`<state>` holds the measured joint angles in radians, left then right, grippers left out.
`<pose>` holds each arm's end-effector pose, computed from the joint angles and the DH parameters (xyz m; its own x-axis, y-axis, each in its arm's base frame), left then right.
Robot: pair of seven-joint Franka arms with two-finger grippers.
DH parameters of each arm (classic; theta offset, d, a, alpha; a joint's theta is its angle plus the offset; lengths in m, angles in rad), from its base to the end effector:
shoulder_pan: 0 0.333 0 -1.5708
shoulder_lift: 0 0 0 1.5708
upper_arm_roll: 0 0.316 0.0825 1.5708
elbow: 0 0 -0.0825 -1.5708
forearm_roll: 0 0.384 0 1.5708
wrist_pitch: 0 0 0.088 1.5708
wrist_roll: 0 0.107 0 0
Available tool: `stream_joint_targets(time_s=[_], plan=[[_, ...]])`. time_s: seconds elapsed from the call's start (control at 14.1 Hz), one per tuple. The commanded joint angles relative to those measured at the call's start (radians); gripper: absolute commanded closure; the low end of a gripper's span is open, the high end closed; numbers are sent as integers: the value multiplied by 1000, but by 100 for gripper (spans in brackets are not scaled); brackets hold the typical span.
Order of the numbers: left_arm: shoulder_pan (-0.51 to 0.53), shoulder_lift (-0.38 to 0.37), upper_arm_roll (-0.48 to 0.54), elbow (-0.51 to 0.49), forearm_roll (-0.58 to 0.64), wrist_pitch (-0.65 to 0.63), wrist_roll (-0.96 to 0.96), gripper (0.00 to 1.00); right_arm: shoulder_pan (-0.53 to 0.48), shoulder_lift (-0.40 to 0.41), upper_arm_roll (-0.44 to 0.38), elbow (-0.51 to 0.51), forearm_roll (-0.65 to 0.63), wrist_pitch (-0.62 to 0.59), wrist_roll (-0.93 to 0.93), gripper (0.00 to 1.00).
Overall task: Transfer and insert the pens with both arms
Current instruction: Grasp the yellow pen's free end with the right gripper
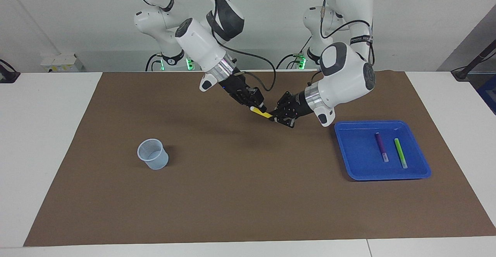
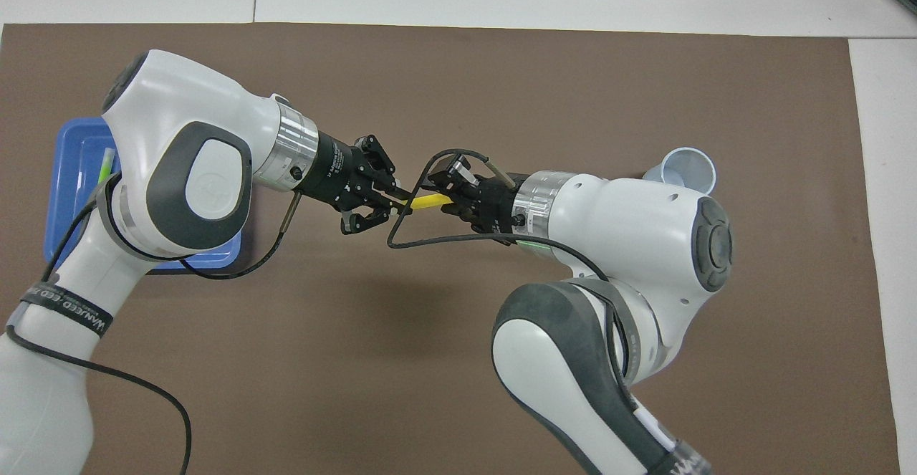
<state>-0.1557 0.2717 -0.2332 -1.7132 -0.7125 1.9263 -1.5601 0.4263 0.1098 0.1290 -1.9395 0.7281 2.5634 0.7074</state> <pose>0.5768 -0.2723 0.4469 0.0369 0.7611 -0.6476 0.9771 -0.1633 -0.1363 0.5359 0.3176 0.4816 0.8076 -0.5660 -0.1658 -0.5213 -0.5535 -0.6495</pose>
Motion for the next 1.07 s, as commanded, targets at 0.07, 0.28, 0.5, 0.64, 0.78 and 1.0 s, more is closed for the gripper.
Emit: stream_joint_targets(time_s=[0.07,0.28,0.5,0.64,0.78,1.0], plan=[[-11,-22,9,-19,-16,-3,-9,100,-4,4,-2,4,33,20,-89,53],[-11,-22,9,-19,-16,-1,-9,100,-4,4,-2,4,33,21,-91,55],[-11,-22,9,-19,-16,-1,-9,100,-7,4,-2,2,33,21,-92,74],[-11,-22,9,-19,-16,0,-9,100,-8,4,-2,1,33,21,-92,97],[-11,-22,9,-19,-16,0,-9,100,-8,4,-2,1,33,20,-91,100],[-11,-22,11,-17,-16,0,-12,100,-17,2,-2,-1,33,11,-88,100]])
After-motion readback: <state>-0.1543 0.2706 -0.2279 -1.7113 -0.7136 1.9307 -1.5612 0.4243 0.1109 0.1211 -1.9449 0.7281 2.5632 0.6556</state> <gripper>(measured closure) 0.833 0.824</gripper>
